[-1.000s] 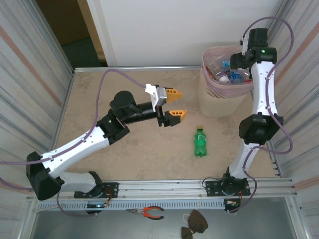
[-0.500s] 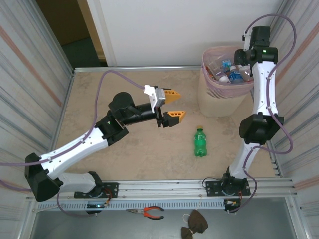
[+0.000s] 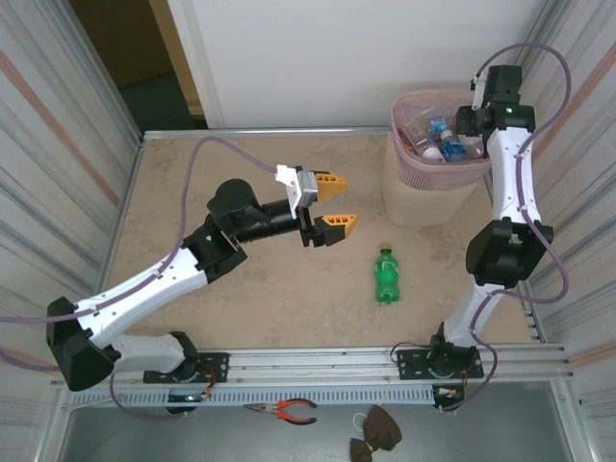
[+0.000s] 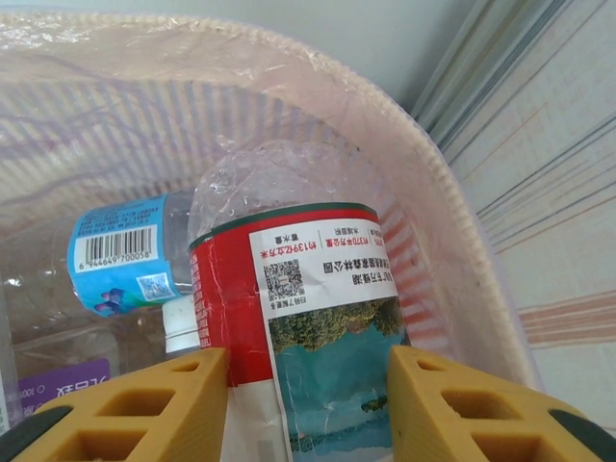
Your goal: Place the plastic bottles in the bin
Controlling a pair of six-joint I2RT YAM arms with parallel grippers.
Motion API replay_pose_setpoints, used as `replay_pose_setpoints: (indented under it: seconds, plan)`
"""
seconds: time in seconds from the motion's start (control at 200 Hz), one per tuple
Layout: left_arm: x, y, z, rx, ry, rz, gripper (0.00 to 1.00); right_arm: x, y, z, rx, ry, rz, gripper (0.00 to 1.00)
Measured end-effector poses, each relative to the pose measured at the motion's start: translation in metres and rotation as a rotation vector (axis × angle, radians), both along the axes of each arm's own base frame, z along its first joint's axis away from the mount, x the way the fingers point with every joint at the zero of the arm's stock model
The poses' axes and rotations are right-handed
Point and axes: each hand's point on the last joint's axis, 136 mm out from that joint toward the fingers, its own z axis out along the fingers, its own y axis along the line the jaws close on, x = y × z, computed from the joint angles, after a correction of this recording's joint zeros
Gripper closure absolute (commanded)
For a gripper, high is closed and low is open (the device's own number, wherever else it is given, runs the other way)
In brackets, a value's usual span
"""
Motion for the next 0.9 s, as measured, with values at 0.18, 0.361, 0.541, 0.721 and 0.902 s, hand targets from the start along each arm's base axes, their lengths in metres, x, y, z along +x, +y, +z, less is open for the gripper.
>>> replay_pose_setpoints:
  seconds: [0.18, 0.361, 0.541, 0.721, 0.902]
  plan:
    - [0.000, 0.000, 0.000, -0.002, 0.011, -0.002, 0.28, 0.000, 0.000, 0.000, 0.034, -0.016, -0.004, 0.51]
    - [0.003, 0.001, -0.001, -0.002, 0.018, 0.017, 0.28, -0.005, 0.001, 0.004, 0.062, -0.017, -0.015, 0.42]
    - [0.011, 0.002, -0.005, 0.008, 0.034, 0.057, 0.28, -0.024, 0.012, 0.017, 0.087, -0.009, -0.006, 0.37]
    - [0.019, 0.003, -0.012, 0.029, 0.056, 0.097, 0.28, -0.051, 0.032, 0.053, 0.099, -0.060, 0.034, 0.36]
    - [0.036, 0.007, -0.025, 0.061, 0.099, 0.157, 0.28, -0.081, 0.061, 0.088, 0.110, -0.131, 0.091, 0.36]
